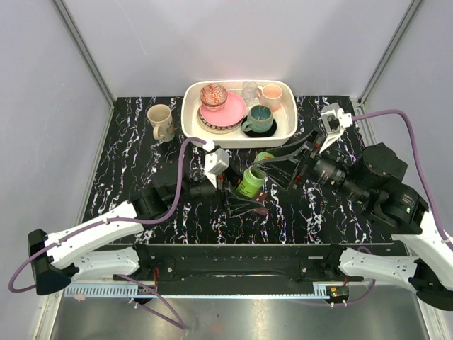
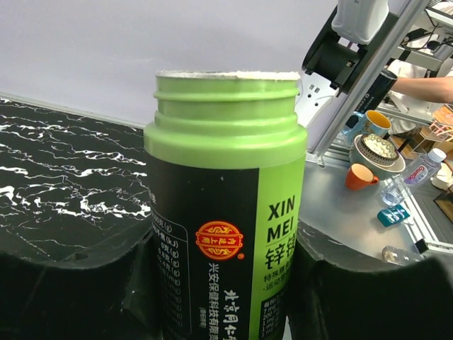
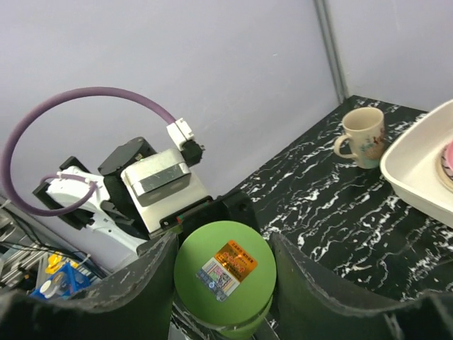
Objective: Sort the pills into containers
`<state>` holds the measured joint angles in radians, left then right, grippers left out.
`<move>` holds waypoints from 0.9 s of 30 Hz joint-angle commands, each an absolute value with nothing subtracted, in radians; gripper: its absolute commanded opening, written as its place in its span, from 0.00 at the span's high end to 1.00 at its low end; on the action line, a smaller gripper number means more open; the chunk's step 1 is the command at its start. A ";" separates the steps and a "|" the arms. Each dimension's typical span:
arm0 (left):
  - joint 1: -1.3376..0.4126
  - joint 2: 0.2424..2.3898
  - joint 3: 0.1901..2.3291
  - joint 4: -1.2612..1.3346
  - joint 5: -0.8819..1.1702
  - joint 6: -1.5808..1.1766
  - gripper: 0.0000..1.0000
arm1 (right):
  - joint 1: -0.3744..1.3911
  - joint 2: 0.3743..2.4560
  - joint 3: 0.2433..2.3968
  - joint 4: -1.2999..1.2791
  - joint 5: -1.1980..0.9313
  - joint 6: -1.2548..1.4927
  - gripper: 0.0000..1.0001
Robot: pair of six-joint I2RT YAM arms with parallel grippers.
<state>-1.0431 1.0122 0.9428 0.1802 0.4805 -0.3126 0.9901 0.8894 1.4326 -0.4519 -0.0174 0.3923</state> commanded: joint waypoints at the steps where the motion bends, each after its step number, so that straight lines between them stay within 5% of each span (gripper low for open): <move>1: -1.054 1.005 0.994 0.294 0.511 -0.328 1.00 | 0.992 0.896 1.457 -0.393 -0.113 0.373 1.00; 27: -1.057 1.034 1.038 0.305 0.508 -0.333 1.00 | 0.993 0.907 1.376 -0.393 -0.166 0.367 1.00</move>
